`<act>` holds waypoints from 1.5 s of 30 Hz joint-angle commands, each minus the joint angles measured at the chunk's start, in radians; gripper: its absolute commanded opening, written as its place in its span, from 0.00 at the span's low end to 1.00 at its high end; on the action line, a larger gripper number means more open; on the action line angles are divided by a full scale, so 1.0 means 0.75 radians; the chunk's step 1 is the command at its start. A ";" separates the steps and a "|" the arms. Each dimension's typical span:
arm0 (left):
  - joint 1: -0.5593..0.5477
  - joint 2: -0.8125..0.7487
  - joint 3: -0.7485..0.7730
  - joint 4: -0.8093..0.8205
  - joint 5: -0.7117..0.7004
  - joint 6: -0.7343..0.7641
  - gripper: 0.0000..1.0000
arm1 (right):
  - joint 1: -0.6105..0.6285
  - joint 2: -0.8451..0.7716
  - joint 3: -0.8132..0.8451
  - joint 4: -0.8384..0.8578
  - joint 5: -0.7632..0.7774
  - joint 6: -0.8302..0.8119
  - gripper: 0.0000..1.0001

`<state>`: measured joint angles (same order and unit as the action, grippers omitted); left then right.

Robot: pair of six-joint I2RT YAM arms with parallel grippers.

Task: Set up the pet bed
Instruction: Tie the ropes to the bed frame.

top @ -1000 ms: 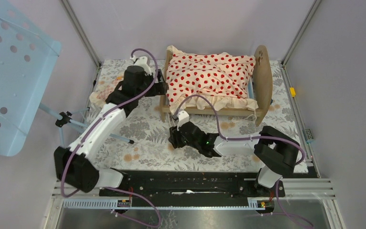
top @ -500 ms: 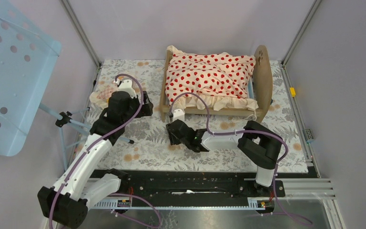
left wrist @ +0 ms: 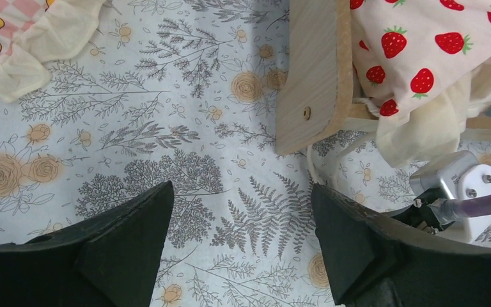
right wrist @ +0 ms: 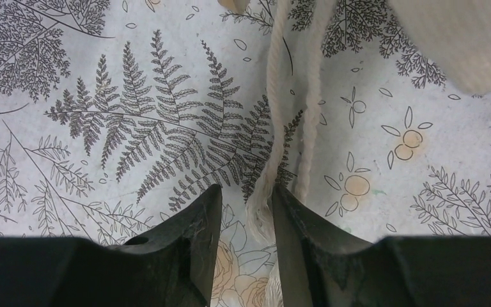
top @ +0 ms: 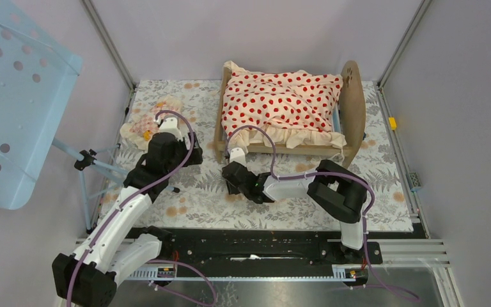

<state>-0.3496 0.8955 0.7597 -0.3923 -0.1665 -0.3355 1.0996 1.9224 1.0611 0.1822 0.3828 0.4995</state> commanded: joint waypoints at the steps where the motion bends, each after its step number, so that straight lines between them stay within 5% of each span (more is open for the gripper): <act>1: 0.014 -0.021 -0.003 0.104 -0.039 0.025 0.85 | 0.010 0.037 0.026 -0.032 0.038 0.012 0.40; 14: 0.026 -0.027 -0.023 0.102 -0.027 0.032 0.84 | 0.077 -0.034 -0.070 -0.108 0.064 -0.072 0.08; 21: 0.028 -0.028 -0.025 0.100 -0.023 0.032 0.84 | 0.151 -0.126 -0.174 -0.112 0.065 -0.034 0.00; 39: 0.033 -0.020 -0.027 0.094 -0.017 0.030 0.84 | 0.259 -0.211 -0.241 -0.131 0.108 0.031 0.00; 45: 0.033 -0.008 -0.023 0.077 -0.039 0.030 0.84 | 0.259 -0.163 -0.111 -0.214 0.086 -0.003 0.08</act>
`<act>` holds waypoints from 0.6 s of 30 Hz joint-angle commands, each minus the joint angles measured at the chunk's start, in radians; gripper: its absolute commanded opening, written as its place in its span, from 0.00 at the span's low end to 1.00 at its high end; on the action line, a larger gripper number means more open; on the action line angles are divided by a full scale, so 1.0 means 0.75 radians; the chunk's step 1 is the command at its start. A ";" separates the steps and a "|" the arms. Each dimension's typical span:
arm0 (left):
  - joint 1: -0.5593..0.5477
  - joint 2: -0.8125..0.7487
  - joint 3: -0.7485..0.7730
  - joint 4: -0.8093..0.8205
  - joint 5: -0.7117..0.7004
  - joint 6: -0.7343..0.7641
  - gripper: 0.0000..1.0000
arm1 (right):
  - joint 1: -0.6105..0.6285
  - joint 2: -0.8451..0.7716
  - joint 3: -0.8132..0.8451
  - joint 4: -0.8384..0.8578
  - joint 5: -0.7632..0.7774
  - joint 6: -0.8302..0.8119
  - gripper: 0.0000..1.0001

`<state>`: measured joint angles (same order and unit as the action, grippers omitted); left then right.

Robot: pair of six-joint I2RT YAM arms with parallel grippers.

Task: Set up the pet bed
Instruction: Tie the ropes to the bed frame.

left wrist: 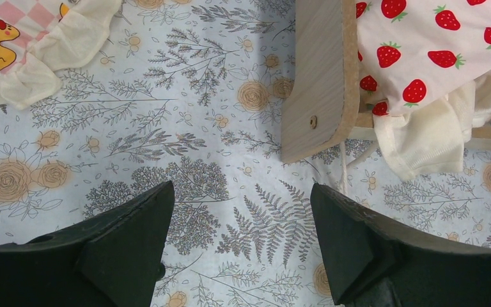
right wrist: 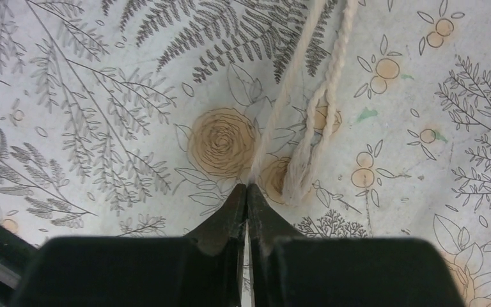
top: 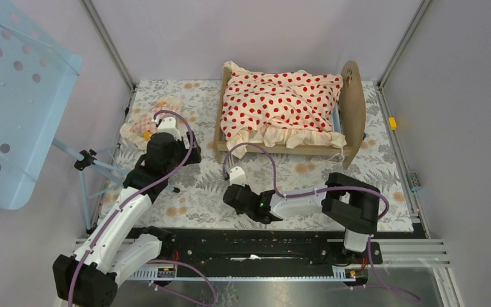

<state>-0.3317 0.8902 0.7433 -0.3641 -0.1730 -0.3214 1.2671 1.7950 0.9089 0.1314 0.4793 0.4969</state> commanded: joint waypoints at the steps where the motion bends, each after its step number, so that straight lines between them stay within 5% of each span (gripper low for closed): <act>1: 0.009 -0.002 -0.001 0.038 -0.036 0.009 0.83 | 0.036 0.020 0.112 -0.159 -0.053 -0.002 0.08; 11: 0.009 0.000 -0.003 0.040 -0.035 0.009 0.84 | 0.036 0.002 0.116 -0.139 -0.217 -0.001 0.37; 18: 0.009 -0.008 -0.003 0.039 -0.041 0.011 0.83 | 0.027 -0.221 0.074 -0.161 -0.161 -0.050 0.45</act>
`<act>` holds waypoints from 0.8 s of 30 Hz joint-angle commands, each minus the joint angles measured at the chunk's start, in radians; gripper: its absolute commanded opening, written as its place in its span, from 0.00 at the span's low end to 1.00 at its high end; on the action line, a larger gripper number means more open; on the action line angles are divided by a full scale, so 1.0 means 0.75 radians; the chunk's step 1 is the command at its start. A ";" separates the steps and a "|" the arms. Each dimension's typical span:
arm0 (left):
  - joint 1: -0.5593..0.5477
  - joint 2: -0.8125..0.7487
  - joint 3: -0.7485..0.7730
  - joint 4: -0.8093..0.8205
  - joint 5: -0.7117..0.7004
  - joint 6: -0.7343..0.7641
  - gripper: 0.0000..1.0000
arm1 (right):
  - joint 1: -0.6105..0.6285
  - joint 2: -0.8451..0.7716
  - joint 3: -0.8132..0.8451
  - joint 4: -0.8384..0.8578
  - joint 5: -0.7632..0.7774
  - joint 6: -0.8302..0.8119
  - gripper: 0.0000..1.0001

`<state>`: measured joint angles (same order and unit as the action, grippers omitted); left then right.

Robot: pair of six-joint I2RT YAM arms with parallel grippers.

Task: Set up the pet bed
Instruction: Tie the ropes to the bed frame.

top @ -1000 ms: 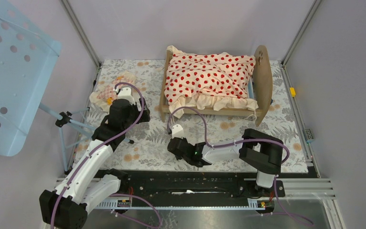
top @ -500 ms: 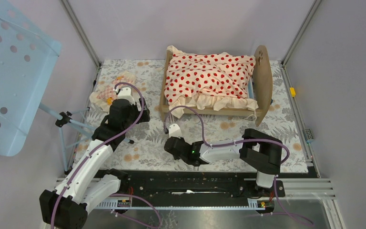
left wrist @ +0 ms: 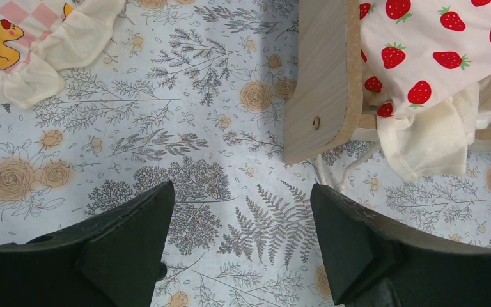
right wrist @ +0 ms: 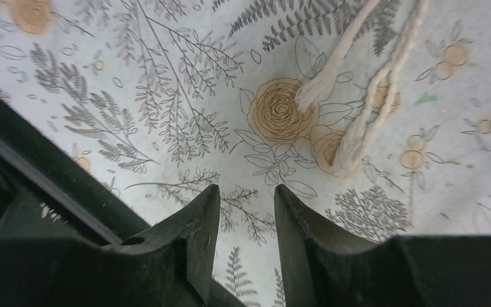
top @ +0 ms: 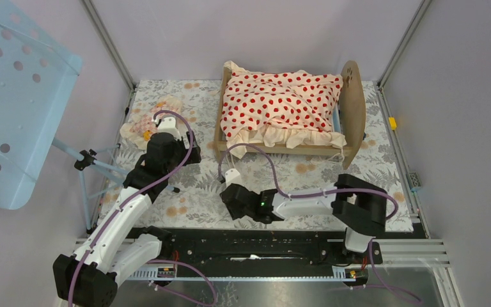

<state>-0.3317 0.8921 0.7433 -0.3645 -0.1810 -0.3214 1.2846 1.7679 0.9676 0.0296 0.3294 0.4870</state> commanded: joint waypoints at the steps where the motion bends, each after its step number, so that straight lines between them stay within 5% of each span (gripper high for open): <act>1: 0.009 -0.010 -0.003 0.038 -0.032 0.011 0.84 | -0.010 -0.208 -0.006 -0.031 0.053 -0.045 0.46; 10: 0.011 -0.016 -0.003 0.038 -0.031 0.009 0.84 | -0.236 -0.283 -0.091 -0.093 0.039 -0.050 0.50; 24: 0.011 -0.017 -0.005 0.038 -0.029 0.009 0.84 | -0.318 0.031 0.135 -0.052 0.021 -0.104 0.50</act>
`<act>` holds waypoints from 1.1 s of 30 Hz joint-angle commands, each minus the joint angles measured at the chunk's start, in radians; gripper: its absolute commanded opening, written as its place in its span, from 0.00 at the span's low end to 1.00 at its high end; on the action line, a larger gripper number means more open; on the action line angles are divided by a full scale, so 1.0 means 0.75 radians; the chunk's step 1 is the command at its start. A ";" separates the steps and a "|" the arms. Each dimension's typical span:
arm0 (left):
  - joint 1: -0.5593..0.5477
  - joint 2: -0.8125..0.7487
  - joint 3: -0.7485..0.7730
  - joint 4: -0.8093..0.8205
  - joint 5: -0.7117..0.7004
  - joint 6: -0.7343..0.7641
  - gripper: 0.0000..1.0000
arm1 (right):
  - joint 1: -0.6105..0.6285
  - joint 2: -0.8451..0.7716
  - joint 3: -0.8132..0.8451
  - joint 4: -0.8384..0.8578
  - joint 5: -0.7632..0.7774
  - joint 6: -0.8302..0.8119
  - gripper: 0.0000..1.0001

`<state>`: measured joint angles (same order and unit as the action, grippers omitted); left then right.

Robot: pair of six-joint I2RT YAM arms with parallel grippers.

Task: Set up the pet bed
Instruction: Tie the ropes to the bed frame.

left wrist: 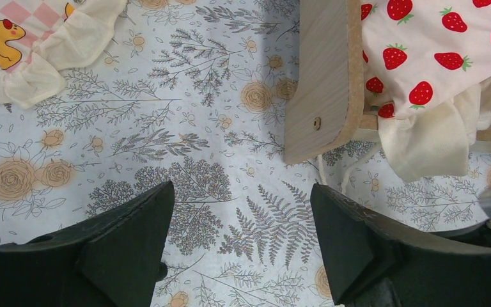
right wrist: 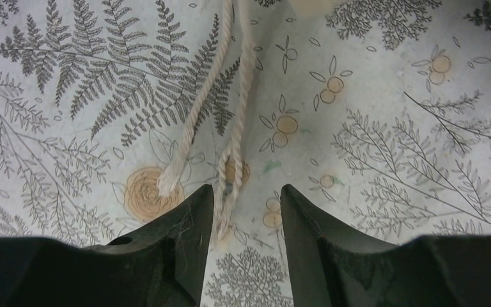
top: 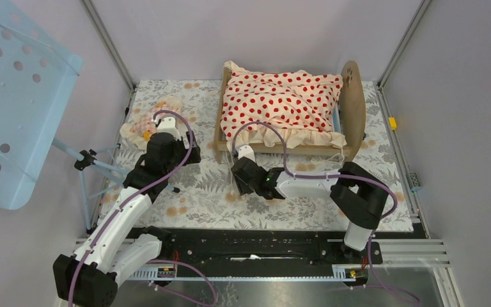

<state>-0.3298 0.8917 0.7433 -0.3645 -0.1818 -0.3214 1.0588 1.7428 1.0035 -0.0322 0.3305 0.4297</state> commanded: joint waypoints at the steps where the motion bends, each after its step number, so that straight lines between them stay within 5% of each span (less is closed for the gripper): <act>1: 0.008 -0.017 -0.005 0.038 -0.027 0.009 0.84 | -0.020 0.084 0.107 0.029 0.028 -0.031 0.50; 16: 0.008 -0.021 -0.005 0.037 -0.037 0.016 0.84 | -0.037 0.271 0.221 -0.018 0.101 -0.046 0.44; 27: 0.014 -0.112 -0.037 0.055 -0.168 -0.046 0.99 | -0.037 0.204 0.137 0.022 0.005 -0.017 0.09; 33: 0.015 -0.147 -0.044 0.093 0.117 -0.012 0.99 | -0.043 0.118 0.168 -0.021 0.001 0.009 0.00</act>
<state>-0.3252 0.8009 0.7074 -0.3626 -0.2367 -0.3393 1.0348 1.9148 1.1225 -0.0021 0.3458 0.4118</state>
